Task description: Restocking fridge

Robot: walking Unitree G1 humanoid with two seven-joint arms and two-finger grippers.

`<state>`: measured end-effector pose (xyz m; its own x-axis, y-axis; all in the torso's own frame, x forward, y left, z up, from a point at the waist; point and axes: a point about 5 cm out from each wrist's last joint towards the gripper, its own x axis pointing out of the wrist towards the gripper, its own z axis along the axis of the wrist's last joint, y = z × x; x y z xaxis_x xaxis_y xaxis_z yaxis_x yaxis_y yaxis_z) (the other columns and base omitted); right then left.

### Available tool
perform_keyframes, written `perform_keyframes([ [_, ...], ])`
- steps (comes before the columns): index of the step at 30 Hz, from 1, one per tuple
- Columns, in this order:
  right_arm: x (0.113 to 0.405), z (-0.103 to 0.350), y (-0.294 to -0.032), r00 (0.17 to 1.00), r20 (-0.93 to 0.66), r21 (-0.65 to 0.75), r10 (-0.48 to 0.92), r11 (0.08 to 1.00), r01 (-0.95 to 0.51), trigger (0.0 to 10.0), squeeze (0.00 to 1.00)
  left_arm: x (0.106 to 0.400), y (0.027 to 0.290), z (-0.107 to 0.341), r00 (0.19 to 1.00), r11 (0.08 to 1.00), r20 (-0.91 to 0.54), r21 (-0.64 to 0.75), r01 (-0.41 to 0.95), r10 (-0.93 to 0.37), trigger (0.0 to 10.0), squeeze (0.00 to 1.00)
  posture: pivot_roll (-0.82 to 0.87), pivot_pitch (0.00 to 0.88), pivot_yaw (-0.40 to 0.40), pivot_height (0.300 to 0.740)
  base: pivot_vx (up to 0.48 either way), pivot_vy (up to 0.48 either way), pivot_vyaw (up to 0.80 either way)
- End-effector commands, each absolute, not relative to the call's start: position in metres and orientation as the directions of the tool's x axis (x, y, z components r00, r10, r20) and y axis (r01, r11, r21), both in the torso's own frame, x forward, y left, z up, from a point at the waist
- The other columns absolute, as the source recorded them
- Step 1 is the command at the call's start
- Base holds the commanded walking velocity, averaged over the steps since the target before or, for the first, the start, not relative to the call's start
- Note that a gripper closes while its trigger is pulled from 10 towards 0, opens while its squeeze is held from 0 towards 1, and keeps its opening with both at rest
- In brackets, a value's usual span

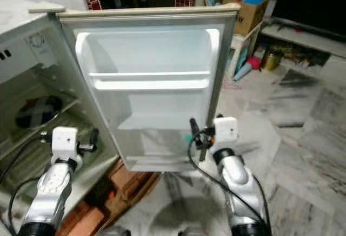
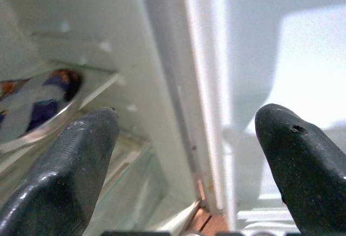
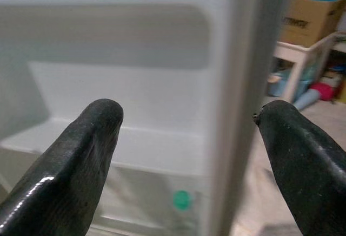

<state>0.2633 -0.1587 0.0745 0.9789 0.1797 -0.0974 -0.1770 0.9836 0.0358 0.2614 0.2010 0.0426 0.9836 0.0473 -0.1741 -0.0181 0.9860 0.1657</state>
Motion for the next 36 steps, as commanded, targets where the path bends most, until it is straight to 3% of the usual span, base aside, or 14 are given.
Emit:
perform_keyframes([
  [1, 0.265, 0.077, -0.148, 0.974, -0.086, 0.069, 0.208, 0.977, -0.203, 10.0, 0.00, 0.259, 0.208, 0.039, 0.979, 0.982, -0.194, 0.184, -0.032, 0.069, 10.0, 0.00, -0.08, 0.007, 0.031, 0.740, 0.000, -0.480, 0.00],
  [12, 0.268, 0.086, -0.147, 0.970, -0.028, 0.011, 0.242, 0.970, -0.242, 10.0, 0.00, 0.261, 0.206, 0.039, 0.979, 0.982, -0.194, 0.187, -0.023, 0.060, 10.0, 0.00, -0.08, 0.004, 0.030, 0.740, 0.000, -0.480, 0.00],
  [36, 0.275, 0.097, -0.147, 0.965, 0.027, -0.049, 0.261, 0.965, -0.259, 10.0, 0.00, 0.261, 0.202, 0.035, 0.977, 0.984, -0.206, 0.176, -0.014, 0.051, 10.0, 0.00, -0.08, 0.006, 0.027, 0.740, 0.000, -0.480, 0.80],
])
